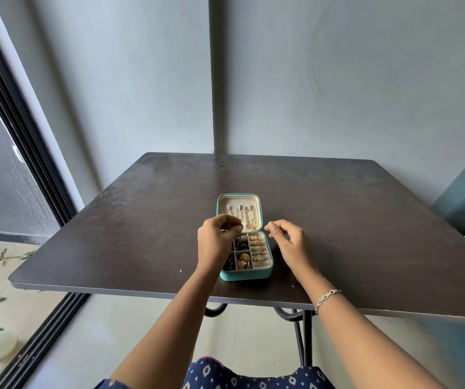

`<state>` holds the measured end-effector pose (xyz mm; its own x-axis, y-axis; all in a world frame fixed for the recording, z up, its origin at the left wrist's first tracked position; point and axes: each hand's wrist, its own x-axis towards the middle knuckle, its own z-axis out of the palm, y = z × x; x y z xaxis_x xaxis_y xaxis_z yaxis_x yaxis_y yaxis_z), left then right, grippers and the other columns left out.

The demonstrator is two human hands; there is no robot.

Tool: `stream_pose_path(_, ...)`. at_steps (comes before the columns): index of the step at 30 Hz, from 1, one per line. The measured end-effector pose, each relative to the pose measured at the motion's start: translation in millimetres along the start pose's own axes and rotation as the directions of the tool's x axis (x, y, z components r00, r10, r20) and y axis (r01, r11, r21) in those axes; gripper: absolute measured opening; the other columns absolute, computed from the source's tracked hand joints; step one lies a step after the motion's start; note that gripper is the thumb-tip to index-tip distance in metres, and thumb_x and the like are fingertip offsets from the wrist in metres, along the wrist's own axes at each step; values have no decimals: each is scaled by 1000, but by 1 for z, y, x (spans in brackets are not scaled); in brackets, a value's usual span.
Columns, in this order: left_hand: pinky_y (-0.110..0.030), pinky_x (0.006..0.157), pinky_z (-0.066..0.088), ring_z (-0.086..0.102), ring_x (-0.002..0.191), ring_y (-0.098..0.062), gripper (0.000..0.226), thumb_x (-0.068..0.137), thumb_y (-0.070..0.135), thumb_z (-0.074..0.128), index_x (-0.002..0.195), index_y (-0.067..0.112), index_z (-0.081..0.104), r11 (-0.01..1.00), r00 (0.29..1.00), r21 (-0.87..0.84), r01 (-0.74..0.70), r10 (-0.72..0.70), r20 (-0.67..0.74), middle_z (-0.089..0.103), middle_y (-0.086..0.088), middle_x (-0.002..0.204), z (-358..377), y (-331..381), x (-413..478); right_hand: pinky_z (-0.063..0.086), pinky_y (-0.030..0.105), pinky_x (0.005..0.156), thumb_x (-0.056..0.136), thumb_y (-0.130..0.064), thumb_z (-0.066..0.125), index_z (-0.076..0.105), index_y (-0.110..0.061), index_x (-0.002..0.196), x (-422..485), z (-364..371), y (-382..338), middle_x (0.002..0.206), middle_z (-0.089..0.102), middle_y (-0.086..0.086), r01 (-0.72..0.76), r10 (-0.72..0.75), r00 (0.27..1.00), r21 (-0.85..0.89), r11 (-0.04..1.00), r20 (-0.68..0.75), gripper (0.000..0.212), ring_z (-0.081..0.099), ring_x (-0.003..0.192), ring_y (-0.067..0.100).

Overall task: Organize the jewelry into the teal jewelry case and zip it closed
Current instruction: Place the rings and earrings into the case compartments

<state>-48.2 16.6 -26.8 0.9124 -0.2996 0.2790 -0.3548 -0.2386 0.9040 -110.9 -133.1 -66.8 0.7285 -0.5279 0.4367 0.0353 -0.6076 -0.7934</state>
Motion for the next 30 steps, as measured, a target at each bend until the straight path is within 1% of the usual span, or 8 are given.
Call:
stream_pose_path(2,-3,62,43,59,68,-1,8,77,7,69,83,11,72,999,1000,38,-16,16,3,68,2,78,1,-1,-1,45,36,67,90,-21,55,69,-3,83,0,0,1,75,65,10,2,-2,1000,0,1000,-1,23,58,76,25)
stream_pose_path(7,-2,59,42,60,71,-8,8,80,9,68,86,9,73,995,999,101,-28,26,21,71,-3,84,1,-3,-4,46,35,67,90,-23,55,69,-5,82,0,0,1,74,65,8,-7,7,1000,4,1000,4,25,58,75,25)
stream_pose_path(12,0,59,40,59,70,-7,6,80,8,67,83,8,72,988,998,140,-60,56,30,71,-4,84,1,-4,-6,44,31,63,81,-42,47,69,-5,80,0,0,-2,67,62,0,-28,27,1000,66,997,15,42,57,68,19)
stream_pose_path(15,-9,64,45,61,73,-9,4,79,8,68,80,10,71,986,997,150,-75,71,37,72,-3,85,1,-8,-8,39,18,59,81,-42,46,69,-7,81,-1,0,-4,64,58,-10,-25,24,1000,72,997,14,42,53,62,7)
stream_pose_path(18,-30,76,50,62,88,-17,4,77,10,69,78,14,71,978,995,183,-100,94,39,69,-1,89,2,-12,-10,37,12,56,85,-38,50,69,-8,82,-1,0,-2,64,58,-11,-36,35,999,74,997,14,35,52,61,4)
stream_pose_path(24,-34,87,45,52,104,-19,4,78,9,69,81,8,72,969,987,194,-153,142,70,63,-3,101,0,-17,-15,39,10,56,86,-35,52,69,-9,82,-1,-1,-3,64,58,-14,-34,32,999,76,997,16,32,52,61,2)
stream_pose_path(27,-27,88,43,50,108,-17,7,79,8,68,83,8,73,973,988,182,-142,128,86,57,-3,110,0,-22,-16,38,10,55,90,-32,54,69,-10,83,-1,-2,-3,64,58,-13,-50,49,999,69,996,22,28,52,62,3)
stream_pose_path(30,-3,84,34,47,108,-8,15,84,5,61,96,9,70,986,991,109,-125,119,61,49,-4,124,-2,-24,-19,38,12,56,92,-24,53,69,-9,84,-2,-3,-4,64,58,-12,-60,58,998,63,996,31,23,53,63,3)
